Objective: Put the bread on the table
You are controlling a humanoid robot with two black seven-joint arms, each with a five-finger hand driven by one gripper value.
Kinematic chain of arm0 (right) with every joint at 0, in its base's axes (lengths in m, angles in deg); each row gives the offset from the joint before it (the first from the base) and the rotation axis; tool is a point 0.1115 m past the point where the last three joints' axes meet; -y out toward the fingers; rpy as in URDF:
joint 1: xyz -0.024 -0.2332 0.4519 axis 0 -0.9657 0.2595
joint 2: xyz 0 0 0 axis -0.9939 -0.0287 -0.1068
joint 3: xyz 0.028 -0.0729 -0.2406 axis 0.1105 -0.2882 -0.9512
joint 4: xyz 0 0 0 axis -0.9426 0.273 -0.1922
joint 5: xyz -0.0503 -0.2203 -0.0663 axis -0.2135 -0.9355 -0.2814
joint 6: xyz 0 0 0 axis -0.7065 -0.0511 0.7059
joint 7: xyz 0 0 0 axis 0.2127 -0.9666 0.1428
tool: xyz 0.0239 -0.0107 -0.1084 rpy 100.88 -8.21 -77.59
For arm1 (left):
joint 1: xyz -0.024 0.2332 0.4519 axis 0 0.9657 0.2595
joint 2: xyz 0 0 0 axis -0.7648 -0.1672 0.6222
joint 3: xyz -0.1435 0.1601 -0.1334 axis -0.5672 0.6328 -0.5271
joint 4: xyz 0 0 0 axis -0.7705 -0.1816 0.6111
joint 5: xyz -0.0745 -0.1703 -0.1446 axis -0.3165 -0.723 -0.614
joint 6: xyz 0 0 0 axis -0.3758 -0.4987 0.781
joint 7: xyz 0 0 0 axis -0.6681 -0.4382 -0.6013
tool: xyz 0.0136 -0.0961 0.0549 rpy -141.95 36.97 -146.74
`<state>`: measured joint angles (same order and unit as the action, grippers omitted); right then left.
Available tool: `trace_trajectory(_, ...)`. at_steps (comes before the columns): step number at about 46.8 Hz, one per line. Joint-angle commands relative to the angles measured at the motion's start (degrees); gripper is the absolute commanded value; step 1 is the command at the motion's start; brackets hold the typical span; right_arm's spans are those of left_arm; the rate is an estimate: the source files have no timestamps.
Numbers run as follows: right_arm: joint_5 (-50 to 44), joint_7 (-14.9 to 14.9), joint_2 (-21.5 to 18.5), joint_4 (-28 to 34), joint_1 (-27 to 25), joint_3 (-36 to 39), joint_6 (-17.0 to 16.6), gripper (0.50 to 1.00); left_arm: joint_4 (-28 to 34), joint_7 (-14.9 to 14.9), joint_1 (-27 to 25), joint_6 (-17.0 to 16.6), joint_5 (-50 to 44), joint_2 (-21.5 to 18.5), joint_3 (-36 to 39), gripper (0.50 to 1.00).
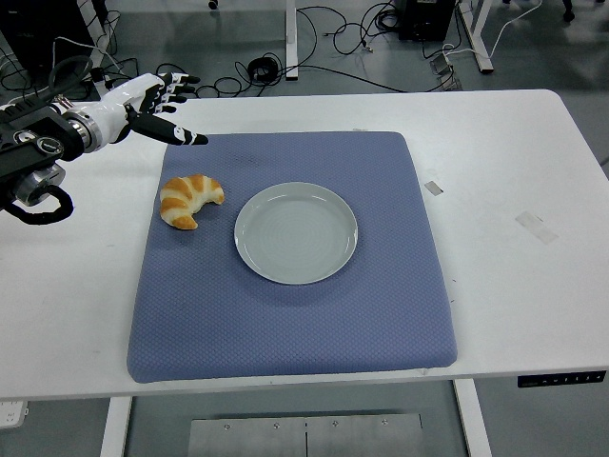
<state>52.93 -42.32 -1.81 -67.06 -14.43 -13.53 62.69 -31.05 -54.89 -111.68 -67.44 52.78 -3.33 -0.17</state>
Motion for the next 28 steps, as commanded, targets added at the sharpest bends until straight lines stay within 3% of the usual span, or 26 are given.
trace_trajectory(1, 0.0, 0.0, 0.0, 0.1, 0.0, 0.0, 0.0, 1.0, 0.0, 0.2, -0.6, 2.9, -3.0, -0.5, -2.6, 0.963)
trace_trajectory(10, 0.0, 0.0, 0.0, 0.0, 0.0, 0.0, 0.0, 1.0, -0.1, 0.2, -2.4, 9.0, -12.1, -2.8, -4.5, 0.963)
trace_trajectory(28, 0.0, 0.0, 0.0, 0.0, 0.0, 0.0, 0.0, 1.0, -0.3, 0.4, -2.6, 12.3, -18.9, -4.7, -11.2, 0.963)
